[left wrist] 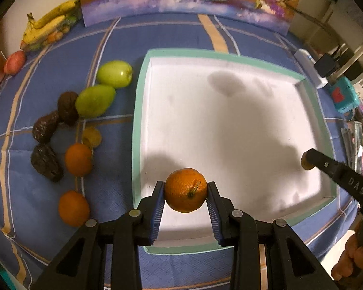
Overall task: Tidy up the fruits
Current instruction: 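Carry the mandarin in left tool over the white tray while right tool carries its fruit, then open left tool to drop the mandarin in the tray while right tool releases its fruit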
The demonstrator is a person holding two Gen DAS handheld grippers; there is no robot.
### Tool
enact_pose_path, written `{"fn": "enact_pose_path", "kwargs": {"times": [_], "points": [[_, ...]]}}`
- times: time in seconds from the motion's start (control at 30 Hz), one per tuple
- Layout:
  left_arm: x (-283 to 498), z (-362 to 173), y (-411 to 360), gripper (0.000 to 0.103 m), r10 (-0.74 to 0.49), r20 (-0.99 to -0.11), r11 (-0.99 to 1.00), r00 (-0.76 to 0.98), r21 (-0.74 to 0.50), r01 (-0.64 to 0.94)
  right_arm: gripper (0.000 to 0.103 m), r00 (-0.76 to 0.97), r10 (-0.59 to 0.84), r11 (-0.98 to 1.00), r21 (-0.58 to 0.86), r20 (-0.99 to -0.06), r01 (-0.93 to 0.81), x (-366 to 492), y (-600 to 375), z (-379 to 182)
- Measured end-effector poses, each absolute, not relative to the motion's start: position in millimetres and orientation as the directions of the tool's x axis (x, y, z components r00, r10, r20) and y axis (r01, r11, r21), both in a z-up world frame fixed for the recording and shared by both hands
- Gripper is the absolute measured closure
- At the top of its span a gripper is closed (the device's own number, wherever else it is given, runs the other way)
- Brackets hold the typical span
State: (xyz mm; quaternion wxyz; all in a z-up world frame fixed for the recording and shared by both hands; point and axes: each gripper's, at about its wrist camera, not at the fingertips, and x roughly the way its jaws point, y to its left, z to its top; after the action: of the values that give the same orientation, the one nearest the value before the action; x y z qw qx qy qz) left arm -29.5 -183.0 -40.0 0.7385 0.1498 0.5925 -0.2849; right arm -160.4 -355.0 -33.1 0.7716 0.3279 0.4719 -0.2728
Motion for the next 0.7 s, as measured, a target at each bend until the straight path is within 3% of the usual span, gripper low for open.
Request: {"fn": "enact_pose_path", "kwargs": {"times": [0.57,0.7], "points": [[-27,-52,-181,0.066,-0.214,-0.971,0.793,0.107,-0.109,0.600,0.080,0.339,-0.090,0.652,0.202,-0.937,0.731,-152,-348,-52],[-23,-43,-183,0.061,-0.231,-0.966,0.790,0.114,-0.117,0.602,0.080,0.330,-0.097,0.654,0.189,-0.939,0.732,-151,-348,-50]]}}
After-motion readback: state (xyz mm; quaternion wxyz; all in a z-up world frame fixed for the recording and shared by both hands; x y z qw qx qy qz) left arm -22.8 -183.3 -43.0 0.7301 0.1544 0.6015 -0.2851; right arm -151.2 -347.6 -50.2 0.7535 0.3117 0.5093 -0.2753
